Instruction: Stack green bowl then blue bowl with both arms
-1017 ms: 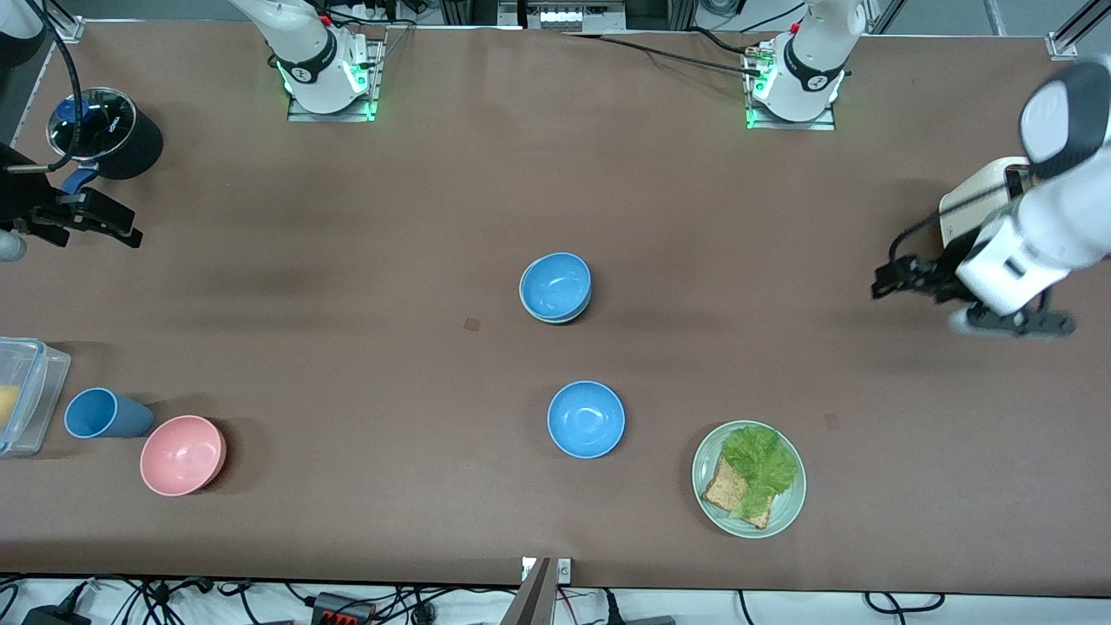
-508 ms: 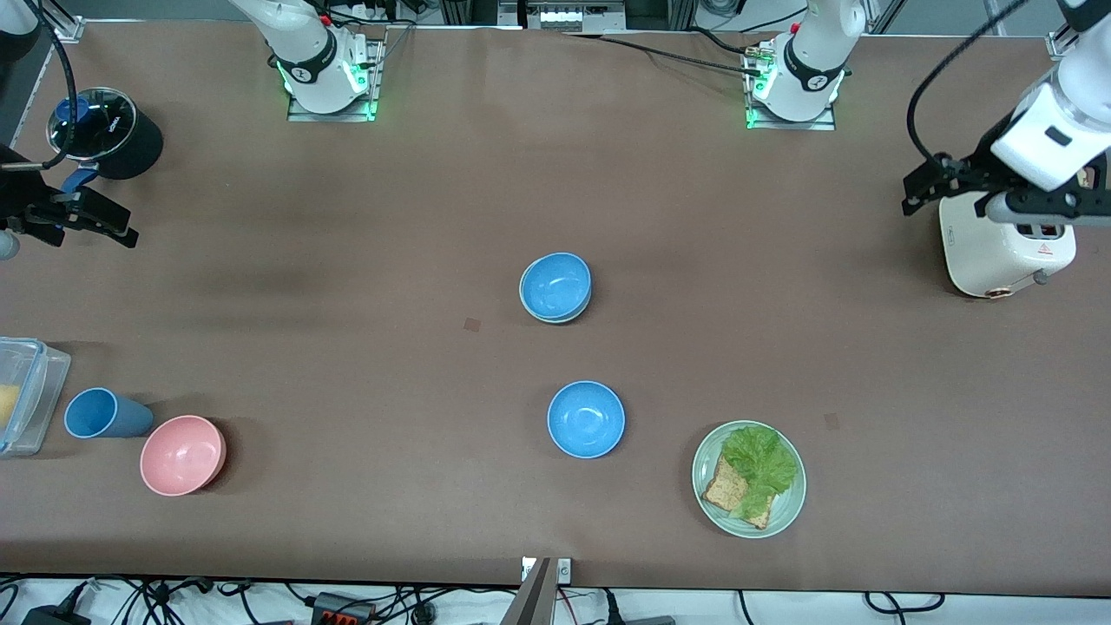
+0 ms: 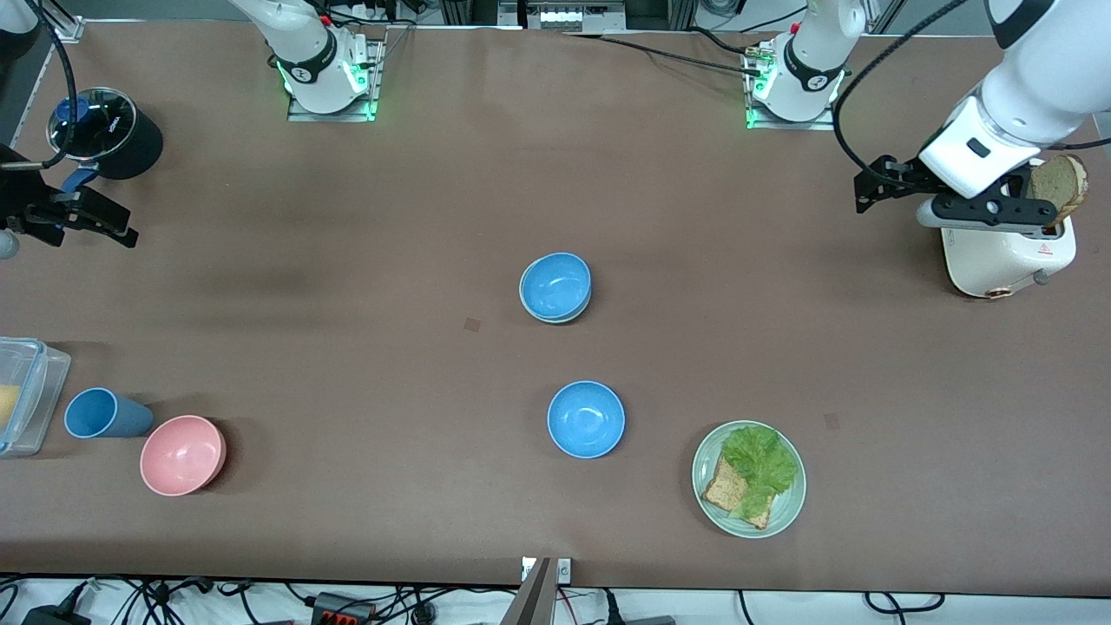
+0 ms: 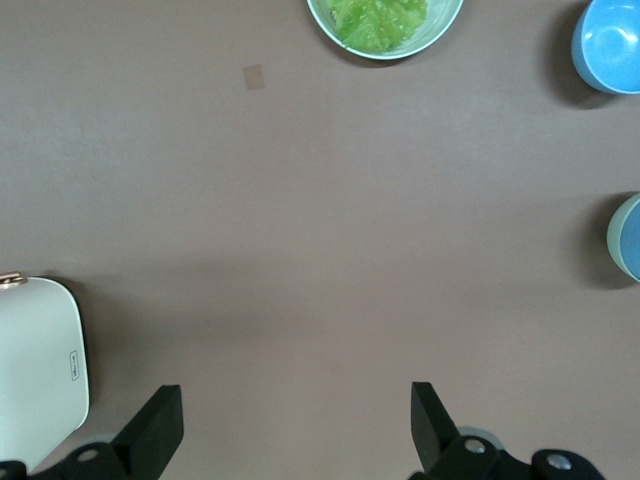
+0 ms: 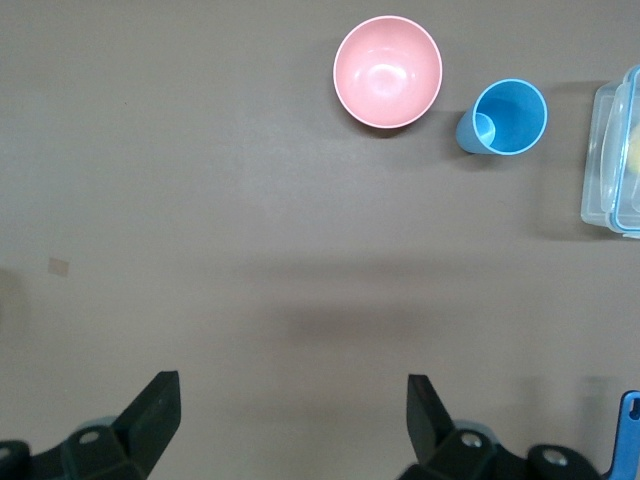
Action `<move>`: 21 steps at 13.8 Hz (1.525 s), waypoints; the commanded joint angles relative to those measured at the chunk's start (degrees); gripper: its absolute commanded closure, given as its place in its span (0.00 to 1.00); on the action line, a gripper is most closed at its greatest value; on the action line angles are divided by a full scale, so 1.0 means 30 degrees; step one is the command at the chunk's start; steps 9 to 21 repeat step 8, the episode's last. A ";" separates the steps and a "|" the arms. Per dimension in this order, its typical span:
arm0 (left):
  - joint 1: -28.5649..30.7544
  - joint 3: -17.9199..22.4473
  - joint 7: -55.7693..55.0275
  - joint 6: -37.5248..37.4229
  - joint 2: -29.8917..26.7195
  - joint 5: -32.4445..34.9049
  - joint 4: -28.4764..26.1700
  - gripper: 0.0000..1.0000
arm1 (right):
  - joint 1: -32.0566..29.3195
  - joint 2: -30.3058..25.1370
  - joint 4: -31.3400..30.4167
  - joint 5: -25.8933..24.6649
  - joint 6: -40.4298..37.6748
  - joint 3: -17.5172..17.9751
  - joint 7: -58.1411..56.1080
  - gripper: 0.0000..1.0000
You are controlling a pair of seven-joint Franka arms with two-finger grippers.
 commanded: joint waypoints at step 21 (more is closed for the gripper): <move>0.0242 0.0021 0.0104 -0.0747 0.0133 -0.0136 0.0567 0.00 | -0.0252 -0.0119 0.0228 -0.0261 -0.0196 0.0320 -0.0259 0.00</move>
